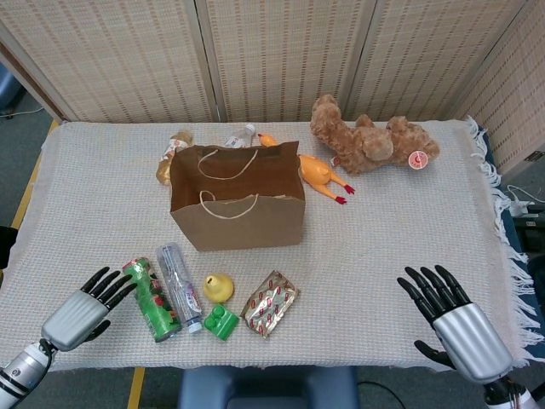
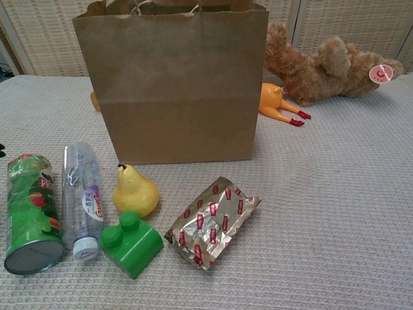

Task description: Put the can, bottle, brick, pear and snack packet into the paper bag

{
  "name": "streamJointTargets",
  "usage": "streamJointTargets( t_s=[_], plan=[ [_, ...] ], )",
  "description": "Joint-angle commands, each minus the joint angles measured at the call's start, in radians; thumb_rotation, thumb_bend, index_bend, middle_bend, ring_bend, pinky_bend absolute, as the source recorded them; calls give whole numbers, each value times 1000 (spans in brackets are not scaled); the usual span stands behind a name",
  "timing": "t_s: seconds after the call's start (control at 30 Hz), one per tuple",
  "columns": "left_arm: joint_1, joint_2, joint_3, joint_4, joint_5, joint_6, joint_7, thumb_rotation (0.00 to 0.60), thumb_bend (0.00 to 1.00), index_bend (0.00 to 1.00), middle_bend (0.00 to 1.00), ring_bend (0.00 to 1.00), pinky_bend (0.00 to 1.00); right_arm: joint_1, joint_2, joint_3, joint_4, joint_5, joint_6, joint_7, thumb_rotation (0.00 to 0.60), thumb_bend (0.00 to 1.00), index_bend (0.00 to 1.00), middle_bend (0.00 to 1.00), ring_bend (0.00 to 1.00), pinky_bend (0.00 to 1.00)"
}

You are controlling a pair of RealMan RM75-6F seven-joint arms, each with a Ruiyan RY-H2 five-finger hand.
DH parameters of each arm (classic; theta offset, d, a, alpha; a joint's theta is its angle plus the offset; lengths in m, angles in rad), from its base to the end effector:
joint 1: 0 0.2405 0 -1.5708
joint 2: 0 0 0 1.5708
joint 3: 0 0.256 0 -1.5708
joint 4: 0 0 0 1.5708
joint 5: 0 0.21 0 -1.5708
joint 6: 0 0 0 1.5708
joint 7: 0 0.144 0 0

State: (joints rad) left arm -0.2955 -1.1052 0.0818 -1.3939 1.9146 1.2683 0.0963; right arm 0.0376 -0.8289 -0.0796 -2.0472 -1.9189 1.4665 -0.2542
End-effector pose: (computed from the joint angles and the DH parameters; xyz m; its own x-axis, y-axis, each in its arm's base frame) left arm -0.3010 0.2045 0.1165 0.7737 0.0986 0.6259 0.5596 -0.5696 -0.6020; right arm -0.2028 -0.1278 0.1761 0.5142 -0.0675 0.8550 -0.8090 -0.3691 0.4574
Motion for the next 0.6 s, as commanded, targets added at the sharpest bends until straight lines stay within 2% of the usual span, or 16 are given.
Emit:
streamJointTargets(
  t_s=[0.03,0.13,0.33,0.53,0.6],
  plan=[
    [-49,-30,22,107,104,56,56,600,355,0,0,0,2,2,0,-1,-1,4,-6,1,600,17,0,0,0,0],
    [-74,-59,34,165,165,95,70,600,353,0,0,0,2,4,1,-4,-2,5,-14,4,600,17,0,0,0,0],
    [-94,-99,63,215,237,127,143,600,349,0,0,0,0,5,5,-5,-1,8,-11,20,600,17,0,0,0,0],
    [-101,-122,79,216,243,100,171,600,351,0,0,0,0,6,8,-6,0,10,-15,23,600,17,0,0,0,0],
    [-124,-151,84,209,243,35,207,600,351,0,0,0,0,7,8,-10,1,4,-18,28,600,17,0,0,0,0]
  ],
)
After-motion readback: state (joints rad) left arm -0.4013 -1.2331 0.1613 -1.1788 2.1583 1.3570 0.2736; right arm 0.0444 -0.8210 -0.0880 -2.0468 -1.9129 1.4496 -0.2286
